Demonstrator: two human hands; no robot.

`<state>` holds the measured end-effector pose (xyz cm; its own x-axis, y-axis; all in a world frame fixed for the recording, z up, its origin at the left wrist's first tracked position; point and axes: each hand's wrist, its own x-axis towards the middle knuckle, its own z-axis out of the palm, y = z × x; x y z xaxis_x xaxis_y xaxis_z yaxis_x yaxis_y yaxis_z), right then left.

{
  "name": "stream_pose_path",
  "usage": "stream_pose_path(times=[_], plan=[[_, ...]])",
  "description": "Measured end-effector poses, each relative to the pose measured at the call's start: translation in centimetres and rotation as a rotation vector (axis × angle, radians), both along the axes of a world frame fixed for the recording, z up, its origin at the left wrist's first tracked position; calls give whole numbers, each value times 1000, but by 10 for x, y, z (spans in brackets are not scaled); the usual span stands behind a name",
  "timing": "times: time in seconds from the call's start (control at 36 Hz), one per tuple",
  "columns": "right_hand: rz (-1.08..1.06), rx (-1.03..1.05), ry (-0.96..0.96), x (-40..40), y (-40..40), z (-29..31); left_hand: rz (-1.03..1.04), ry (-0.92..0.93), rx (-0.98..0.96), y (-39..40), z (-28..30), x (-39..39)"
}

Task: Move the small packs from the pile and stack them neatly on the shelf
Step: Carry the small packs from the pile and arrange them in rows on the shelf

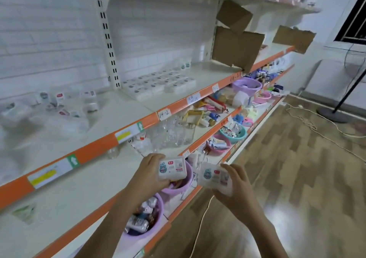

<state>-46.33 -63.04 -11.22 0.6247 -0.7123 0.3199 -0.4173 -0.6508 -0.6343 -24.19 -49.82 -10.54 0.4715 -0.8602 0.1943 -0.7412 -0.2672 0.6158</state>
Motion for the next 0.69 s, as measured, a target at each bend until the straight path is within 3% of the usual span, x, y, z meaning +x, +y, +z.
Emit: stream_pose_path(times=[0.36,0.56,0.69], plan=[[265,-126,-86,100,-138,26,139,-148,-229,-112,35,91],[372,-180,-59,179,-215,61,319,-158,-257,-156,48,158],[472,-154,-37,228,-252,72,431,-161,-172,-168,46,196]])
